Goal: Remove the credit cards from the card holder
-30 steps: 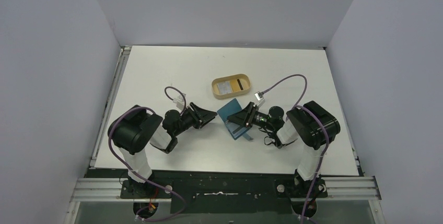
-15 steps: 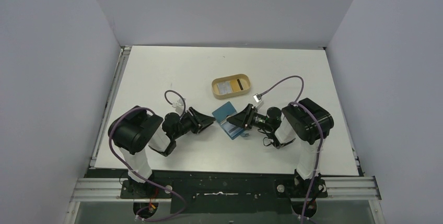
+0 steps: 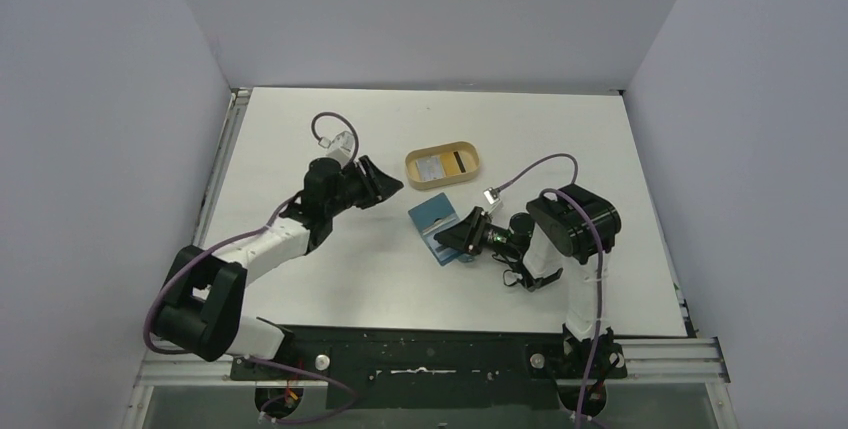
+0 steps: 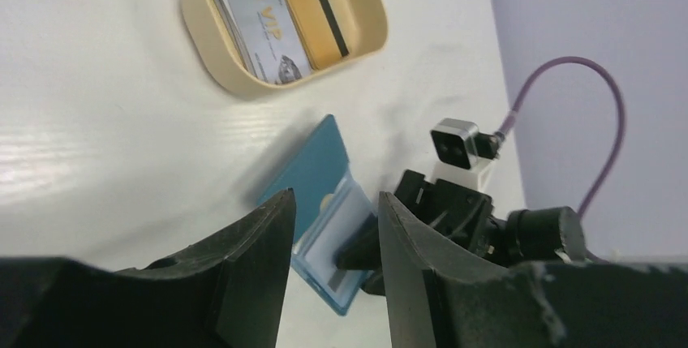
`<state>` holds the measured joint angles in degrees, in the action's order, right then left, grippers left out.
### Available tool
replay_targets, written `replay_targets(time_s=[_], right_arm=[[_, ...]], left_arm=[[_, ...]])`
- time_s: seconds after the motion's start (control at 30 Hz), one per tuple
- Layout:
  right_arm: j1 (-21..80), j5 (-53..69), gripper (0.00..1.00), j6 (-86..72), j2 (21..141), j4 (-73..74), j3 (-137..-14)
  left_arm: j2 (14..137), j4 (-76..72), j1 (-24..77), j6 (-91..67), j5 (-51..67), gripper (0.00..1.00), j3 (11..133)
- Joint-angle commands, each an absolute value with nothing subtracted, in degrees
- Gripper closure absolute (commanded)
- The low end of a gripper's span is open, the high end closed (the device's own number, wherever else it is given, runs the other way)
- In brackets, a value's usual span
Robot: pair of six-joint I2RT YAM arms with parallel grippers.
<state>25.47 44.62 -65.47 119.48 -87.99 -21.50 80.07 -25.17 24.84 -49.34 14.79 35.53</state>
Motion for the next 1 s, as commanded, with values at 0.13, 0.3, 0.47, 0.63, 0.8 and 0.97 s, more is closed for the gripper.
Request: replay_targets(time_s=[0.13, 0.3, 0.47, 0.63, 0.8, 0.97], right_arm=[[28.1, 45.8, 0.58, -61.8, 123.5, -83.8, -18.3], [29.1, 46.4, 0.58, -61.8, 124.6, -83.8, -18.6], [30.2, 47.6, 0.58, -61.9, 125.6, -82.7, -20.0], [31.5, 48.4, 0.59, -60.6, 125.5, -79.7, -20.6], [32.1, 49.7, 0.59, -60.1, 125.4, -78.9, -20.4], [33.7, 53.0, 0.59, -58.5, 124.8, -75.1, -21.0]], left_arm=[[90.5, -5.7, 24.5, -32.5, 16.3, 0.60, 46.0], [94.9, -11.2, 25.3, -31.0, 23.3, 0.59, 47.2], [98.1, -15.1, 27.1, -30.6, 26.1, 0.59, 48.6], [100.3, -18.7, 27.4, -31.1, 25.2, 0.58, 49.2], [101.7, -19.2, 26.6, -30.5, 22.5, 0.57, 50.0], [102.7, -17.0, 25.1, -27.8, 20.4, 0.57, 51.9]])
